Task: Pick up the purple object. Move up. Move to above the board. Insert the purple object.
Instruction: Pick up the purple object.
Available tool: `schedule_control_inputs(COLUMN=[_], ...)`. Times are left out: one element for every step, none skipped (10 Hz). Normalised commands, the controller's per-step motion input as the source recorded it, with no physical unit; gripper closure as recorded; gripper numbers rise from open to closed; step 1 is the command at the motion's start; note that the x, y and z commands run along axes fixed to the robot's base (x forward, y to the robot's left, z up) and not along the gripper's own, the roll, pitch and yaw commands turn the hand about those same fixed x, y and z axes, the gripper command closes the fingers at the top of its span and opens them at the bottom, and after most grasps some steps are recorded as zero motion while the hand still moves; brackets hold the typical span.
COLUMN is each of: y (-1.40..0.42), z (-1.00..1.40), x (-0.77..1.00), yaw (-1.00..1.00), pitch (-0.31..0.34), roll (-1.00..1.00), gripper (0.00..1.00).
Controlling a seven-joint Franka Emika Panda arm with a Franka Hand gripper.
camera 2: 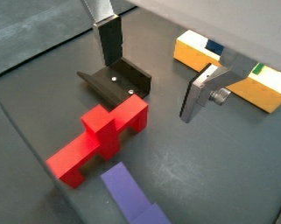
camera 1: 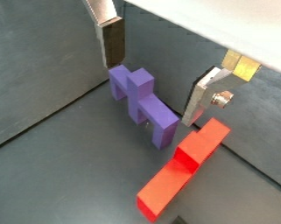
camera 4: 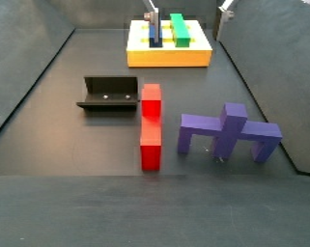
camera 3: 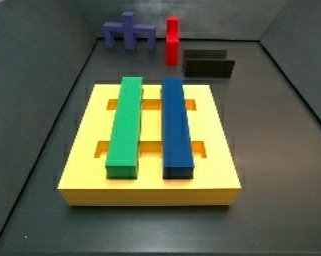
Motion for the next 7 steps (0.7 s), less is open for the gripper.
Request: schedule_control_inputs(y=[0.37,0.32,0.34,0.31,0.27,0.22,0.16], z=[-0.17,-0.18,-0.21,-0.24,-0.26,-0.23,-0.21], x=[-0.32,-0.31,-0.38,-0.38,-0.44,-0.39,-0.34], yaw=[-0.22,-0.24,-0.27,-0.32,-0.37,-0.42,-0.42], pitch=[-0.009,-0.001,0.0,-0.006,-0.046,-0.066,-0.071], roll=[0.0,0.0,0.01,0.02,0.05,0.08,0.09], gripper=[0.0,0.0,0.0,0.0,0.0,0.0,0.0])
